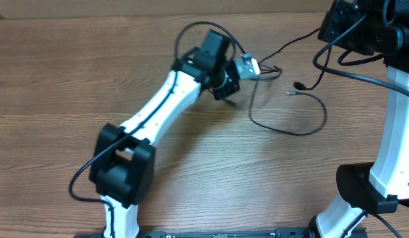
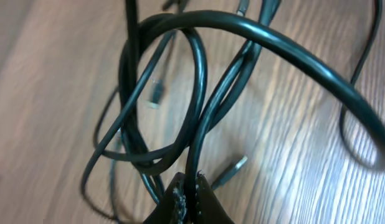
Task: Untangle cables
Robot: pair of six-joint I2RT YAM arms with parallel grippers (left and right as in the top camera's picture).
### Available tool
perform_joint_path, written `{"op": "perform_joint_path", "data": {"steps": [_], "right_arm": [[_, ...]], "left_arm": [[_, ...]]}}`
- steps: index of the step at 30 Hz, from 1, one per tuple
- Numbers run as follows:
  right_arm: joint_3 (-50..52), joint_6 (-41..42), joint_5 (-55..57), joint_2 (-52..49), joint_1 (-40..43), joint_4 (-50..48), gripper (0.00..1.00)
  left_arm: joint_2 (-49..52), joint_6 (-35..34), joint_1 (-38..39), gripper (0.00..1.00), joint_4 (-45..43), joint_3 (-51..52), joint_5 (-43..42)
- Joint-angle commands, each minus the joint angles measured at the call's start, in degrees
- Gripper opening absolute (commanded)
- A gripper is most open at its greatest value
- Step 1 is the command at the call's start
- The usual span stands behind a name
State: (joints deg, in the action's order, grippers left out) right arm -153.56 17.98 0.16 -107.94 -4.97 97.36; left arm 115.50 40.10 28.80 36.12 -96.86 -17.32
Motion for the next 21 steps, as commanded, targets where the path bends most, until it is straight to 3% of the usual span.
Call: {"op": "perform_joint_path", "data": {"steps": [1,10,21], "right_arm": [[-0.17,0.0,8.24,1.42,-0.09,-0.33,0.04],[-0.17,2.23,20.57,1.42,0.22,-0.33,0.04],[-0.17,3.08,22.25,1.42,8.0,-0.33,0.04]], "left_arm": [[-3.08,-2.54,-2.03,0.04,1.4,-1.46,0.79],[-4.87,-4.59,-5.79,0.04,4.59,-1.46,0.81],[-8.39,-9.68,-11.58,0.04,5.42,-1.46,1.2]]}}
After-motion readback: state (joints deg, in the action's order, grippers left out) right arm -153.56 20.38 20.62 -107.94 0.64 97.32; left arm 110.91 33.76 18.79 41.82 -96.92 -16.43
